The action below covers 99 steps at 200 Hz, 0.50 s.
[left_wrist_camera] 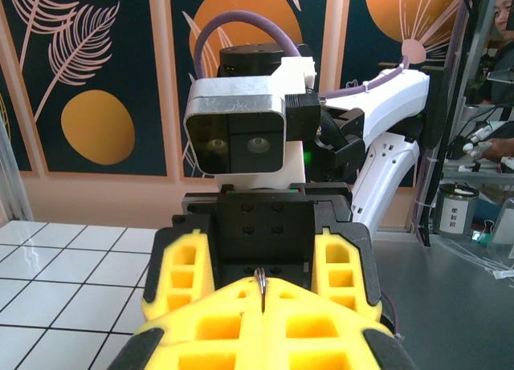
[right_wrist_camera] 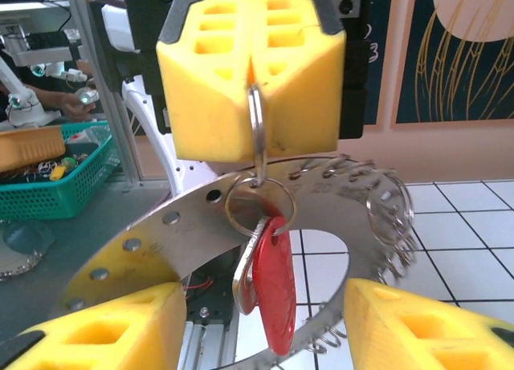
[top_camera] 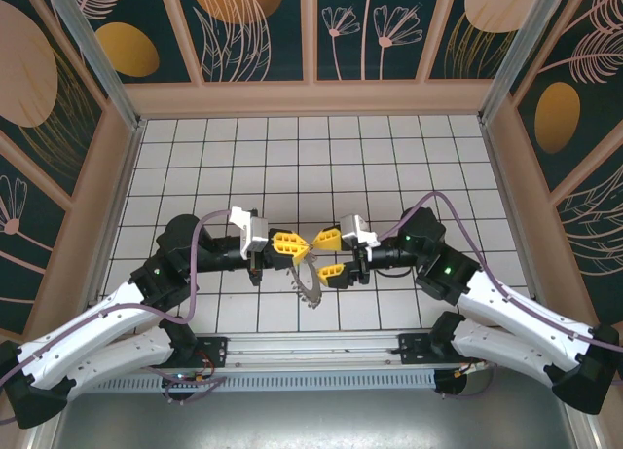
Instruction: Put the keys on the keyring
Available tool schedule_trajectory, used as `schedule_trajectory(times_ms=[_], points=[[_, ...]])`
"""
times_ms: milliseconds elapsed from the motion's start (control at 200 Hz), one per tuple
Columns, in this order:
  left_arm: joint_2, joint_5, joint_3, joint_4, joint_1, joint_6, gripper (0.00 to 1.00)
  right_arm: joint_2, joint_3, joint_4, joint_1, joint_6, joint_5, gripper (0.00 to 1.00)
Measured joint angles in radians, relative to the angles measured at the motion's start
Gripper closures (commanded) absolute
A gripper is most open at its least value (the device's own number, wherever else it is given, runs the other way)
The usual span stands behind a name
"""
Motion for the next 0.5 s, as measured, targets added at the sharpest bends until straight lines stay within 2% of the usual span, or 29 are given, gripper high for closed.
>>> schedule_trajectory(times_ms=[260, 415, 495], points=[[0.000, 0.000, 0.001, 0.000, 0.000, 0.000, 1.00, 0.024, 0.000, 0.042, 0.018, 0.005, 0.002, 0.65], [0.000, 0.000, 0.001, -0.002, 0.000, 0.000, 1.00, 0.038, 0.000, 0.068, 0.019, 0.006, 0.008, 0.85], [-0.001, -0.001, 0.001, -0.004, 0.000, 0.000, 1.00, 0.038, 0.000, 0.071, 0.019, 0.014, 0.019, 0.91]])
